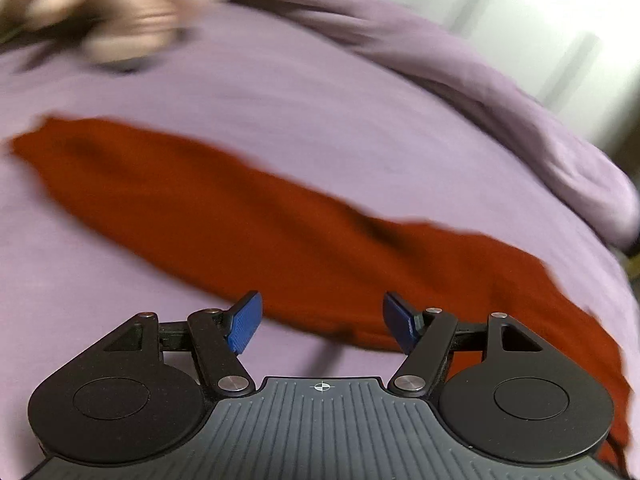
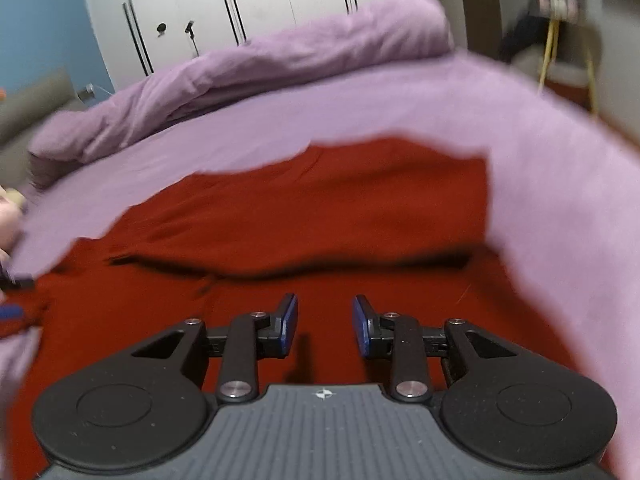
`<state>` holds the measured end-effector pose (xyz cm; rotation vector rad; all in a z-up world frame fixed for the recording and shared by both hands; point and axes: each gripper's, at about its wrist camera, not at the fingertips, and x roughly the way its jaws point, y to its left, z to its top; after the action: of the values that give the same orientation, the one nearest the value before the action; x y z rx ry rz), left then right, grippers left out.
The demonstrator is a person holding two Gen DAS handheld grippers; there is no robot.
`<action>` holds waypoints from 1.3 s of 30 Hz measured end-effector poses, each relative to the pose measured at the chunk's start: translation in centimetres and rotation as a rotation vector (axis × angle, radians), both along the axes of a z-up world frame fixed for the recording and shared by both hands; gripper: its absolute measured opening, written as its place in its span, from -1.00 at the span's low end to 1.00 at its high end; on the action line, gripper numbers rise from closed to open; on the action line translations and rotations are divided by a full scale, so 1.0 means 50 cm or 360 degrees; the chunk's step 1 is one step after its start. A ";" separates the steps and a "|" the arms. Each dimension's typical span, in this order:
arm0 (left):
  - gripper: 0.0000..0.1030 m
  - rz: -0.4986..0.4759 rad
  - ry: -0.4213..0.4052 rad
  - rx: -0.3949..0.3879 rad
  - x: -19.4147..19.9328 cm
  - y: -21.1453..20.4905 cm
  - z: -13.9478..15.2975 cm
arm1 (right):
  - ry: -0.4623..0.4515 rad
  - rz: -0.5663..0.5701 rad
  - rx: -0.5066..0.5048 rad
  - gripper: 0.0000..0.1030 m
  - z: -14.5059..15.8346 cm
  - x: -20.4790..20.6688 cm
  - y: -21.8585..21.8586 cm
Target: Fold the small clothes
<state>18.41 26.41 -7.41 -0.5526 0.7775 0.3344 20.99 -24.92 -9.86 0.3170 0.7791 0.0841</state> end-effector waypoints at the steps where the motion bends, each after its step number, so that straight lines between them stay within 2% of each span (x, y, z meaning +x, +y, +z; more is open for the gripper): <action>1: 0.36 0.0110 0.0027 -0.0013 -0.019 0.043 -0.011 | 0.0020 -0.0004 0.0027 -0.43 -0.004 0.000 0.005; 2: 0.27 0.0232 0.0040 -0.0044 -0.039 0.086 -0.023 | 0.0031 0.0000 0.0034 -0.43 -0.006 0.000 0.014; 3: 0.08 0.0321 -0.0002 -0.0117 -0.058 0.125 -0.036 | 0.0032 0.0014 0.0020 -0.43 -0.007 0.001 0.024; 6: 0.01 0.0504 -0.0220 -0.0447 -0.084 0.228 -0.068 | 0.0041 0.0048 -0.0040 -0.42 -0.005 0.007 0.045; 9: -0.16 0.0770 -0.0346 -0.0674 -0.092 0.302 -0.095 | 0.0066 0.0042 -0.0049 -0.42 -0.001 0.010 0.053; 11: -0.23 0.0884 -0.0428 -0.0734 -0.092 0.336 -0.107 | 0.0077 0.0041 -0.0063 -0.42 0.002 0.013 0.059; 14: -0.85 0.0946 -0.0420 -0.0811 -0.076 0.376 -0.125 | 0.0084 0.0055 -0.0109 -0.42 0.001 0.001 0.060; 16: -0.83 0.0951 -0.0430 -0.0853 -0.075 0.387 -0.131 | 0.0083 0.0061 -0.0130 -0.42 -0.001 -0.006 0.060; 17: -0.84 0.0938 -0.0438 -0.0834 -0.074 0.387 -0.124 | 0.0084 0.0065 -0.0140 -0.42 0.000 -0.006 0.061; 19: -0.84 0.0856 -0.0455 -0.0708 -0.073 0.366 -0.097 | 0.0079 0.0073 -0.0153 -0.42 0.001 -0.005 0.063; 21: -0.84 0.0703 -0.0501 -0.0565 -0.057 0.319 -0.054 | 0.0073 0.0080 -0.0154 -0.42 0.003 -0.004 0.062; 24: -0.84 0.0354 -0.0609 -0.0364 -0.017 0.206 0.041 | 0.0059 0.0076 -0.0136 -0.42 0.007 -0.007 0.056; 26: -0.84 0.0045 -0.0709 -0.0249 0.014 0.093 0.104 | 0.0036 0.0062 -0.0116 -0.42 0.012 -0.011 0.048; 29: -0.84 -0.0395 -0.0792 -0.0157 0.055 -0.094 0.151 | 0.0005 0.0051 -0.0089 -0.42 0.022 -0.019 0.034; 31: -0.82 -0.0636 -0.0774 -0.0112 0.081 -0.211 0.146 | -0.0008 0.0043 -0.0076 -0.42 0.027 -0.023 0.023; 32: -0.75 -0.0706 -0.0739 -0.0063 0.090 -0.260 0.134 | -0.0016 0.0036 -0.0066 -0.42 0.029 -0.025 0.016; 33: -0.54 -0.0778 -0.0670 -0.0025 0.102 -0.310 0.114 | -0.0022 0.0034 -0.0054 -0.42 0.030 -0.026 0.009; 34: -0.45 -0.0834 -0.0602 -0.0021 0.109 -0.340 0.093 | -0.0023 0.0028 -0.0048 -0.42 0.031 -0.026 0.004; 37: -0.42 -0.0851 -0.0376 -0.0081 0.111 -0.384 0.021 | -0.0020 0.0020 -0.0010 -0.42 0.034 -0.022 -0.015; 38: -0.40 -0.0812 -0.0331 -0.0106 0.104 -0.381 0.006 | -0.0020 0.0028 0.0012 -0.42 0.035 -0.018 -0.020; 39: -0.29 -0.0772 -0.0308 -0.0119 0.088 -0.379 -0.003 | -0.0023 0.0047 0.0047 -0.42 0.036 -0.014 -0.024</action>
<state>22.79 7.47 -7.56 -0.4416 0.7124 -0.1942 20.32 -26.11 -8.05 0.3325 0.7689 0.1257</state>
